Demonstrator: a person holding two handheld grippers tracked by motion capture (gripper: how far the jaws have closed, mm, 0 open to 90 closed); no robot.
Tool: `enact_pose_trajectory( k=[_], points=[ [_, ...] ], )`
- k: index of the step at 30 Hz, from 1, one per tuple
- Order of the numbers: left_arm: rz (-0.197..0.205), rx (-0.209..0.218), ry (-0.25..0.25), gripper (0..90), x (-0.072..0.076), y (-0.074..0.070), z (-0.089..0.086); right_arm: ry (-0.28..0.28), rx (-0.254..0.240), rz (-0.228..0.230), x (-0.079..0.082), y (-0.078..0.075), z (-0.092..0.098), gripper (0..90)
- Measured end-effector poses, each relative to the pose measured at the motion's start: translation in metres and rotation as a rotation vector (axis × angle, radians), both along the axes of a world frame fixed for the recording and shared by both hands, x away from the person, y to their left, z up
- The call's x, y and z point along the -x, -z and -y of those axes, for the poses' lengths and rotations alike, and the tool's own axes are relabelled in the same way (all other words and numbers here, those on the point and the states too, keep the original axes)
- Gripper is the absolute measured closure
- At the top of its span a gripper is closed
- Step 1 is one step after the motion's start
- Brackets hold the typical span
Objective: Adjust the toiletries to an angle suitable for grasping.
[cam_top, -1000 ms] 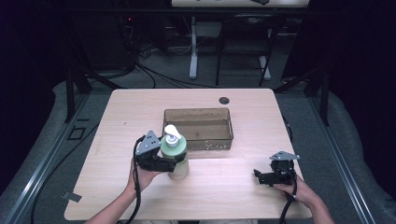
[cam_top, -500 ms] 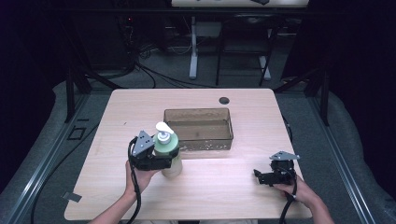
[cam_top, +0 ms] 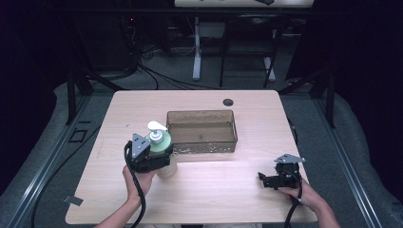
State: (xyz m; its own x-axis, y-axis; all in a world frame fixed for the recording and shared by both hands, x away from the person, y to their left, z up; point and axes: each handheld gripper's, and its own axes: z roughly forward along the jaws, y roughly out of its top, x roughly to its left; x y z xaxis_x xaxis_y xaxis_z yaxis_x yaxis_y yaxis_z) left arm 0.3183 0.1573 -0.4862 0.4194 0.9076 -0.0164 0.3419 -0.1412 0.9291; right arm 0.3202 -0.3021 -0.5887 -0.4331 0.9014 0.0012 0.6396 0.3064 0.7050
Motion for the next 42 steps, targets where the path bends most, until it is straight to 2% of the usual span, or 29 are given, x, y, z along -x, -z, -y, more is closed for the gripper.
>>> enact_pose_trajectory(
  k=[6, 13, 17, 20, 22, 30, 32, 34, 36, 37, 39, 42],
  points=[
    [0.015, 0.005, -0.055, 12.4, 0.000, 0.002, 0.004, 0.000, 0.000, 0.000, 0.000, 0.000, 0.000, 0.0],
    [0.019, 0.008, -0.062, 12.2, 0.001, 0.002, 0.005, 0.000, 0.000, 0.000, 0.000, 0.000, 0.000, 0.0],
    [0.008, 0.009, -0.025, 11.8, -0.002, 0.001, 0.001, 0.000, 0.000, 0.000, 0.000, 0.000, 0.000, 0.0],
    [-0.002, -0.011, -0.010, 11.2, -0.003, 0.000, 0.000, 0.000, 0.000, 0.000, 0.000, 0.000, 0.000, 0.0],
    [-0.010, -0.009, 0.003, 10.9, -0.004, 0.000, -0.001, 0.000, 0.000, 0.000, 0.000, 0.000, 0.000, 0.0],
    [-0.045, -0.033, 0.071, 3.2, -0.005, -0.009, -0.009, 0.000, 0.000, 0.000, 0.000, 0.000, 0.000, 0.0],
    [-0.062, -0.040, 0.107, 1.5, -0.005, -0.012, -0.011, 0.000, 0.000, 0.000, 0.000, 0.000, 0.000, 0.0],
    [-0.072, -0.041, 0.121, 1.0, -0.005, -0.013, -0.012, 0.000, 0.000, 0.000, 0.000, 0.000, 0.000, 0.0],
    [-0.090, -0.039, 0.167, 0.2, -0.007, -0.017, -0.016, 0.000, 0.000, 0.000, 0.000, 0.000, 0.000, 0.0],
    [-0.090, -0.039, 0.167, 0.1, -0.007, -0.017, -0.016, 0.000, 0.000, 0.000, 0.000, 0.000, 0.000, 0.0],
    [-0.099, -0.036, 0.207, 0.1, -0.009, -0.022, -0.021, 0.004, -0.001, 0.003, 0.000, 0.000, 0.000, 0.0],
    [-0.105, -0.045, 0.228, 0.1, -0.010, -0.026, -0.026, 0.005, 0.000, 0.003, 0.000, 0.000, 0.000, 0.0]
  ],
)
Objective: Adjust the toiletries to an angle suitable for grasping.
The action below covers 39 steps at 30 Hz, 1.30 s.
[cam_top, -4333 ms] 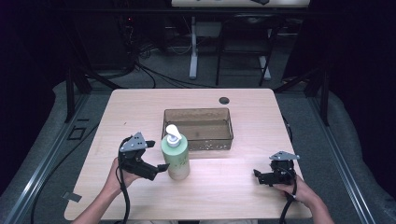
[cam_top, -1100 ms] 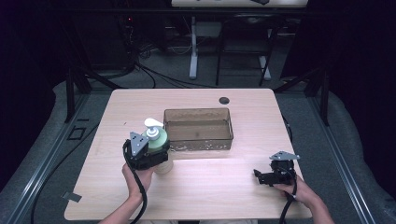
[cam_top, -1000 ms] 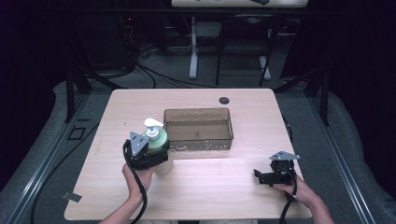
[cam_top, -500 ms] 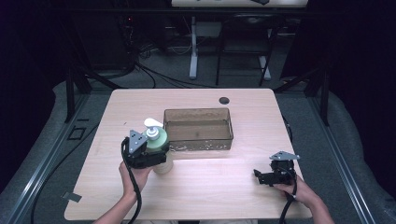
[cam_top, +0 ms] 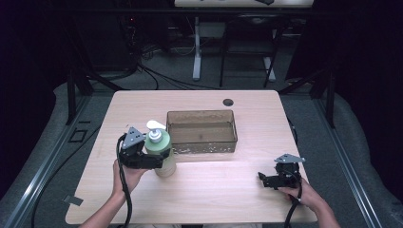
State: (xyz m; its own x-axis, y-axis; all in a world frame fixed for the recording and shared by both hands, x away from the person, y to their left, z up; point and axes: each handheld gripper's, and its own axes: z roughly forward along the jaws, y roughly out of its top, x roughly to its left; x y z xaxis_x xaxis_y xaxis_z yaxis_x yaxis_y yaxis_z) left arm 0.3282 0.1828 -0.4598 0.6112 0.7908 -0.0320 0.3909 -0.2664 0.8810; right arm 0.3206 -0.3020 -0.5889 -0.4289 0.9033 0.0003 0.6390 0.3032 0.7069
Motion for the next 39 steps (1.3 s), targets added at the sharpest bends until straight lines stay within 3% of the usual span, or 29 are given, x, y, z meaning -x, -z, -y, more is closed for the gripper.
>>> enact_pose_trajectory(
  k=[6, 10, 14, 17, 19, 20, 22, 23, 25, 26, 28, 30, 32, 34, 39],
  points=[
    [-0.068, -0.001, 0.088, 0.0, -0.006, -0.012, -0.016, -0.001, 0.000, 0.000, 0.000, 0.000, 0.000, 0.0],
    [-0.076, -0.013, 0.127, 0.0, -0.007, -0.018, -0.021, -0.004, 0.002, 0.000, 0.000, 0.000, 0.000, 0.0],
    [-0.080, -0.078, 0.207, 0.1, -0.008, -0.028, -0.028, -0.006, 0.001, -0.001, 0.000, 0.000, 0.000, 0.0],
    [-0.099, -0.085, 0.235, 0.0, -0.009, -0.032, -0.030, -0.005, 0.000, -0.001, 0.000, 0.000, 0.000, 0.0],
    [-0.115, -0.091, 0.284, 0.0, -0.011, -0.037, -0.032, -0.006, 0.001, -0.001, 0.000, 0.000, 0.000, 0.0],
    [-0.161, -0.114, 0.334, 0.0, -0.014, -0.041, -0.033, -0.005, 0.000, -0.001, 0.000, 0.000, 0.000, 0.0],
    [-0.183, -0.131, 0.346, 0.0, -0.015, -0.044, -0.034, -0.006, 0.001, -0.001, 0.000, 0.000, 0.000, 0.0],
    [-0.207, -0.167, 0.371, 0.0, -0.017, -0.049, -0.035, -0.006, 0.001, -0.001, 0.000, 0.000, 0.000, 0.0],
    [-0.214, -0.180, 0.381, 0.0, -0.019, -0.051, -0.036, -0.005, 0.000, -0.001, 0.000, 0.000, 0.000, 0.0],
    [-0.228, -0.197, 0.419, 0.0, -0.021, -0.056, -0.038, -0.005, 0.001, -0.001, 0.000, 0.000, 0.000, 0.0],
    [-0.234, -0.209, 0.431, 0.0, -0.022, -0.058, -0.038, -0.006, 0.001, -0.001, 0.000, 0.000, 0.000, 0.0],
    [-0.229, -0.250, 0.484, 0.0, -0.025, -0.067, -0.038, -0.006, 0.001, -0.002, 0.000, 0.000, 0.000, 0.0],
    [-0.216, -0.267, 0.500, 0.0, -0.025, -0.069, -0.037, -0.005, 0.000, -0.001, 0.000, 0.000, 0.000, 0.0],
    [-0.211, -0.327, 0.520, 0.0, -0.028, -0.077, -0.034, -0.005, 0.000, -0.001, 0.000, 0.000, 0.000, 0.0],
    [-0.215, -0.379, 0.548, 0.0, -0.033, -0.089, -0.030, -0.005, 0.002, -0.005, 0.000, 0.000, 0.000, 0.0]
  ],
)
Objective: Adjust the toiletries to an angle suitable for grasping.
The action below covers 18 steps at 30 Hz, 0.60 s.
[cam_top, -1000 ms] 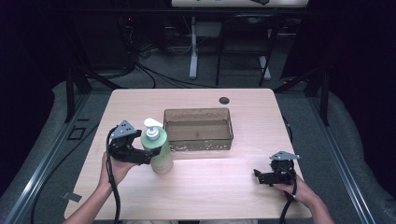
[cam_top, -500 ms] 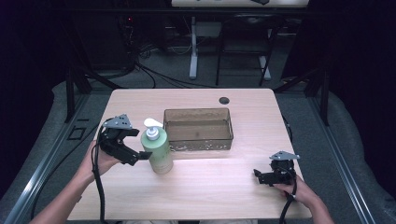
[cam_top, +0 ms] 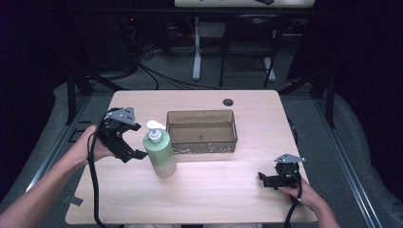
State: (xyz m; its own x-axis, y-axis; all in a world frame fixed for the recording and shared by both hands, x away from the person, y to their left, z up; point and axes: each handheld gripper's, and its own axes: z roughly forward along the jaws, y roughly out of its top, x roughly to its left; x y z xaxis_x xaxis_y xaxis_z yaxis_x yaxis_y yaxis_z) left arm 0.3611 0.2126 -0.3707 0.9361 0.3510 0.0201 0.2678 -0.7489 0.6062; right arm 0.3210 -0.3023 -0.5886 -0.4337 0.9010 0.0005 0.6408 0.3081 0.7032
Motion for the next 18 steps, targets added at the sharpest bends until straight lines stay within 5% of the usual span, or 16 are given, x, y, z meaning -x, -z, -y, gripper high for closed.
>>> enact_pose_trajectory(
  k=[7, 18],
  points=[
    [0.040, -0.112, 0.059, 0.0, -0.006, -0.021, 0.013, 0.000, -0.001, 0.004, 0.000, 0.000, 0.000, 0.0],
    [0.073, -0.196, 0.122, 0.0, -0.016, -0.039, 0.031, 0.000, -0.002, 0.003, 0.000, 0.000, 0.000, 0.0]
  ],
)
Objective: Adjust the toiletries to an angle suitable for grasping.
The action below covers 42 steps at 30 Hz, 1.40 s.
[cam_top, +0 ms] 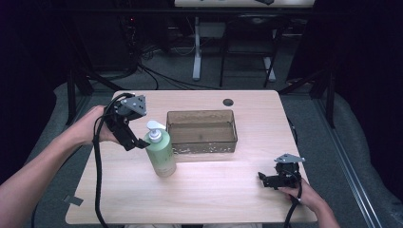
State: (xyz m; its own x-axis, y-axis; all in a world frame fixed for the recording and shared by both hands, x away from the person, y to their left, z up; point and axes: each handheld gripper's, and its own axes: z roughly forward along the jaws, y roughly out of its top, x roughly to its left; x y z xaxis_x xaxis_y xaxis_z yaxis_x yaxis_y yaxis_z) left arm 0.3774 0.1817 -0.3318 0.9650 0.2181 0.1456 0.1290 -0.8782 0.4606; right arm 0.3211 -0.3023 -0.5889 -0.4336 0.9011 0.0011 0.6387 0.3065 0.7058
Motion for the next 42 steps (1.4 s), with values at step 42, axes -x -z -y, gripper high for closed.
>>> enact_pose_trajectory(
  k=[42],
  points=[
    [-0.040, -0.126, 0.176, 16.5, -0.023, -0.011, 0.030, 0.000, 0.002, 0.002, -0.001, 0.000, 0.000, 0.0]
  ],
)
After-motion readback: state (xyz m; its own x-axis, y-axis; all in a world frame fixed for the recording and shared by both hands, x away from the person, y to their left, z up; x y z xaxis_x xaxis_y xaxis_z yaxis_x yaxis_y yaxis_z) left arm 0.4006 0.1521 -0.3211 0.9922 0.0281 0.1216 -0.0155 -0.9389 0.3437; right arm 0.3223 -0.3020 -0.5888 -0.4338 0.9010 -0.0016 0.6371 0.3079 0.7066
